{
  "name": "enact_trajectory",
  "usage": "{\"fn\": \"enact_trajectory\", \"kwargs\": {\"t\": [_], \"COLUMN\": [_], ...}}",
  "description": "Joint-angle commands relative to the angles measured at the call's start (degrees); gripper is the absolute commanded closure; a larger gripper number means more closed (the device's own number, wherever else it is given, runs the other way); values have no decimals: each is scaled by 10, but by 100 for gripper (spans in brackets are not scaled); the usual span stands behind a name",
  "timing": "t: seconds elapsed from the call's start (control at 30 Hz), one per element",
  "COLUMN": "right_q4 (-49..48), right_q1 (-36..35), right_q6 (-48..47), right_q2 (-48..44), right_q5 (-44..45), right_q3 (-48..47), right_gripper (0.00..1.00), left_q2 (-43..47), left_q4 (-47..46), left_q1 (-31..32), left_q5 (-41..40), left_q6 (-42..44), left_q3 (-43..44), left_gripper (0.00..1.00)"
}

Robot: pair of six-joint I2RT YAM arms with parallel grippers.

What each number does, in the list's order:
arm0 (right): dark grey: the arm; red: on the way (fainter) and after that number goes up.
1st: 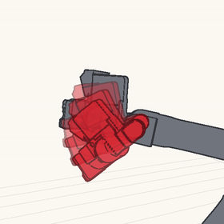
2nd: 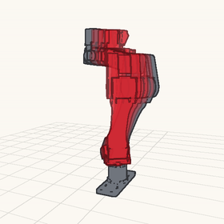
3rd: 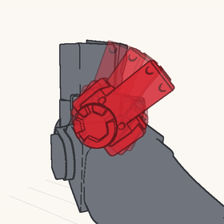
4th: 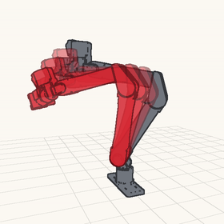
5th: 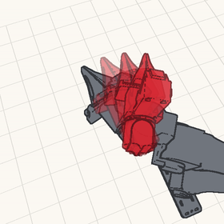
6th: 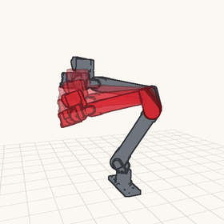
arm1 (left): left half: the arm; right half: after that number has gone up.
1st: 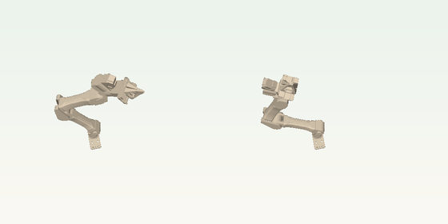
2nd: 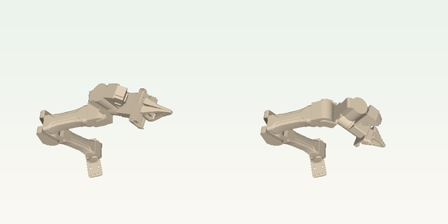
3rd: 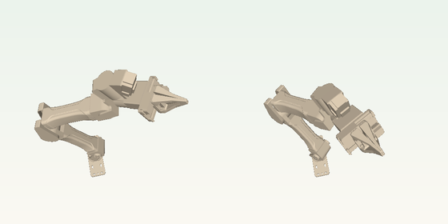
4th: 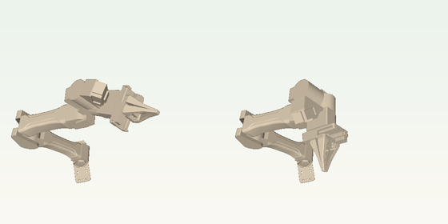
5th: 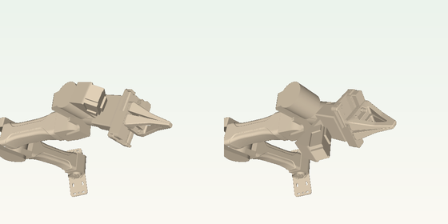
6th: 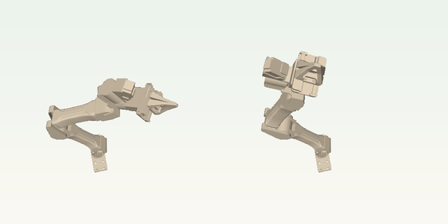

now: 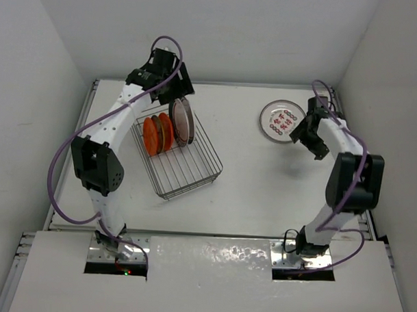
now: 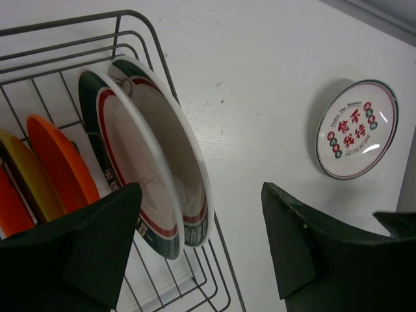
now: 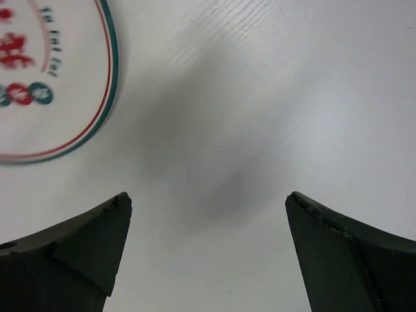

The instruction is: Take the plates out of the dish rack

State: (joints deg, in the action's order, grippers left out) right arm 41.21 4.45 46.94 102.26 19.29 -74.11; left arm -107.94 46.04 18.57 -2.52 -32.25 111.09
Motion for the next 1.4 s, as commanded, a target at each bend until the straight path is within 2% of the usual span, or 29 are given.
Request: {"fn": "enact_trajectory", "kwargs": {"t": [0.0,0.1,0.2,0.27,0.47,0.57,0.6,0.63,0.7,0.73,0.77,0.83,0.97,1.1,1.23,1.37], "right_q4": [-2,-25,-6,2,-12,-7,-5,-3,-5,-5,-5,-6,-8,-10,-12,-10], "right_q1": [-12,-15,-21,-22,-28,-30,-30,-32,-33,-34,-34,-34,-37,-40,-40,-60], "right_q6": [-1,-16,-38,-43,-41,-40,-40,-40,-43,-43,-45,-45,-45,-45,-47,-45], "right_q2": [-114,-144,-139,-137,-160,-161,-162,-163,-165,-165,-165,-163,-162,-160,-158,-152], "right_q5": [22,6,7,7,9,0,0,2,4,3,3,-1,-3,-6,-6,-4], "right_q3": [52,76,65,63,87,79,78,76,72,71,70,70,77,81,82,80], "right_gripper": [1,1,1,1,1,1,1,1,1,1,1,1,1,1,1,1], "left_q2": [16,47,66,63,91,88,87,89,95,98,99,102,106,116,132,121], "left_q4": [-35,-73,-107,-111,-150,-154,-152,-153,-163,-169,-174,-188,-187,-185,-208,-190], "left_q1": [-8,-9,-13,-14,-23,-27,-27,-27,-28,-28,-28,-28,-28,-28,-29,-30], "left_q5": [-4,-8,14,15,6,9,9,6,9,14,17,22,22,16,22,15], "left_q6": [-39,-55,-64,-69,-91,-91,-92,-93,-96,-97,-96,-93,-99,-98,-98,-98], "left_q3": [-24,-76,-108,-115,-186,-191,-191,-191,-199,-201,-202,-203,-205,-207,-221,-223], "left_gripper": [31,32,32,39,50,63,72,73,67,56,52,48,48,56,55,58]}}
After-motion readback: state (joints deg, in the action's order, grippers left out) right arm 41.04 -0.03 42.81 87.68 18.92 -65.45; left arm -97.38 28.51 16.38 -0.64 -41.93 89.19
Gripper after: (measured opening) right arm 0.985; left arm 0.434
